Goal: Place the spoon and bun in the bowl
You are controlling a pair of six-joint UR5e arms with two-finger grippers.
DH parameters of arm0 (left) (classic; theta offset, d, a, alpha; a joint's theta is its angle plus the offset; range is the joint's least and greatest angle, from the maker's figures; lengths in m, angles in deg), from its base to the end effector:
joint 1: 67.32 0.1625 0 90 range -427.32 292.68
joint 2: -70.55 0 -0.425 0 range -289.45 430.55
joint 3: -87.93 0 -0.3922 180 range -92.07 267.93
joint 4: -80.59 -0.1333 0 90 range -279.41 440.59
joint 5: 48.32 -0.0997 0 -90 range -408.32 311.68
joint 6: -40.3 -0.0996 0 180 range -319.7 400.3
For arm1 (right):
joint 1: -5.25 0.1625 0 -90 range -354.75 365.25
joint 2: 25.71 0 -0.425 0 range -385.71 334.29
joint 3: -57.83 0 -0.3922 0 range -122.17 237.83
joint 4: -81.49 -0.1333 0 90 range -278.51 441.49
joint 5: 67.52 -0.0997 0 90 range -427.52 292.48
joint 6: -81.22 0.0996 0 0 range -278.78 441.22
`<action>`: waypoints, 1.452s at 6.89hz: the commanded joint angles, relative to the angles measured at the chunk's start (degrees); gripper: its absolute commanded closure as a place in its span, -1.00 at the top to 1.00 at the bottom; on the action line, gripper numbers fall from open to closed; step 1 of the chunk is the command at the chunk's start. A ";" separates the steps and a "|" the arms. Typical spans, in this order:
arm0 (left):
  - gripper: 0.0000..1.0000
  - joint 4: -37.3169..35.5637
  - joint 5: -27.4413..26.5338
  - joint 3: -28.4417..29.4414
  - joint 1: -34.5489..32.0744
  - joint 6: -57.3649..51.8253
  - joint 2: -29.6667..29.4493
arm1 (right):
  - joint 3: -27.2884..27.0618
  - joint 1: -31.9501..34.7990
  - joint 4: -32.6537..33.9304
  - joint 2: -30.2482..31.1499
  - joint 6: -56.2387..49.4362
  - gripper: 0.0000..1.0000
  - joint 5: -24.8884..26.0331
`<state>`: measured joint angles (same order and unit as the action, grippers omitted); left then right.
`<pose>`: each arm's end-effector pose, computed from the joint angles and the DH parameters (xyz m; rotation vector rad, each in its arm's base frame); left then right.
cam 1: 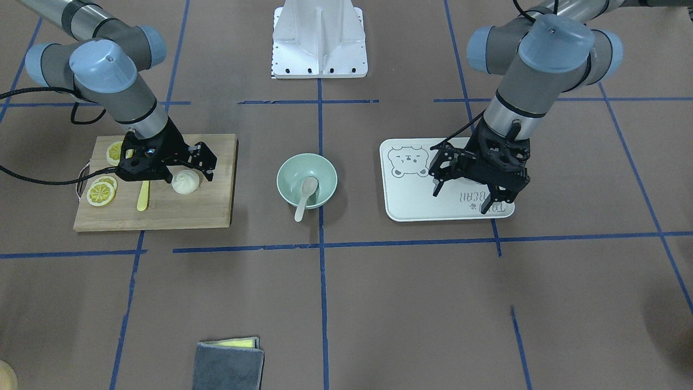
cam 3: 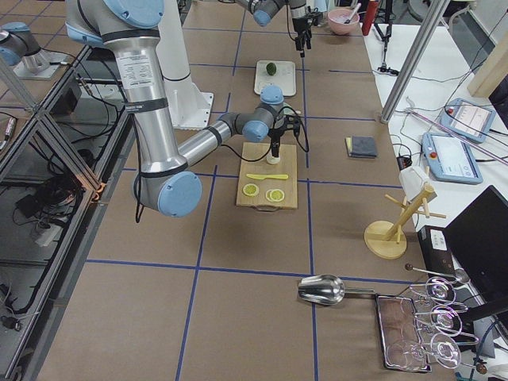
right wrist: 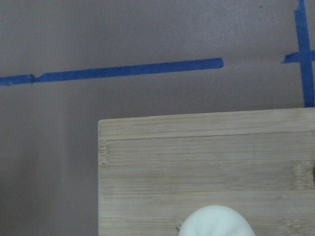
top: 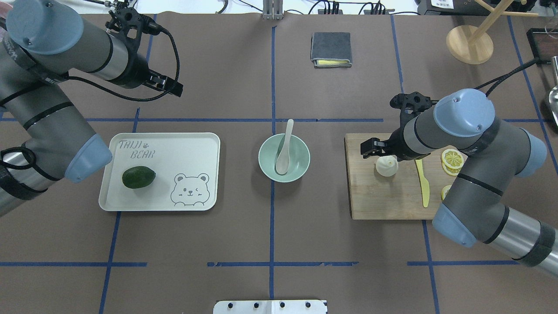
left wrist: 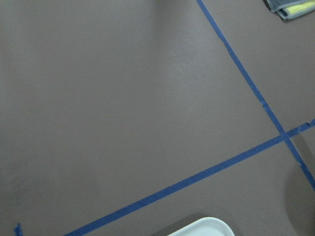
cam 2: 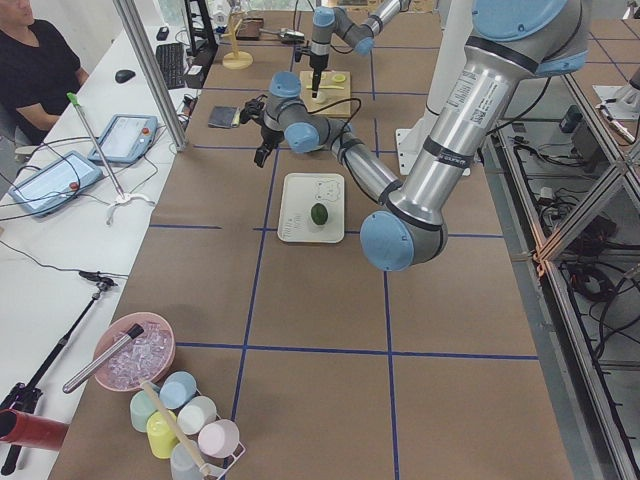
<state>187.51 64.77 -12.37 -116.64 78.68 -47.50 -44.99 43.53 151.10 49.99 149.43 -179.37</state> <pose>0.3454 -0.5464 0.2645 0.4978 0.8922 0.2309 -0.4032 -0.4408 0.3845 0.0989 -0.8882 0.1103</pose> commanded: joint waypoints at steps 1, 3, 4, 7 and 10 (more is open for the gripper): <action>0.93 -0.04 -0.06 0.01 0.10 0.02 0.02 | 0.16 -0.84 0.09 0.94 0.17 0.98 0.93; 0.93 -0.04 -0.06 -0.08 0.10 0.37 0.02 | 0.43 -0.84 0.09 1.46 -0.27 0.79 1.20; 0.94 -0.04 -0.06 -0.08 0.10 0.46 0.02 | 0.43 -0.84 0.09 1.73 -0.27 0.17 1.20; 0.97 -0.04 -0.06 -0.34 0.18 0.90 -0.07 | -0.10 -0.66 0.18 1.99 0.08 -1.00 0.41; 0.97 -0.04 0.02 -1.65 -0.08 0.81 0.10 | -0.20 -1.54 2.73 -9.48 10.94 -1.00 0.14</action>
<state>187.47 64.73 -13.28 -116.61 79.50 -47.47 -45.82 42.39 153.33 45.71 154.94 -179.36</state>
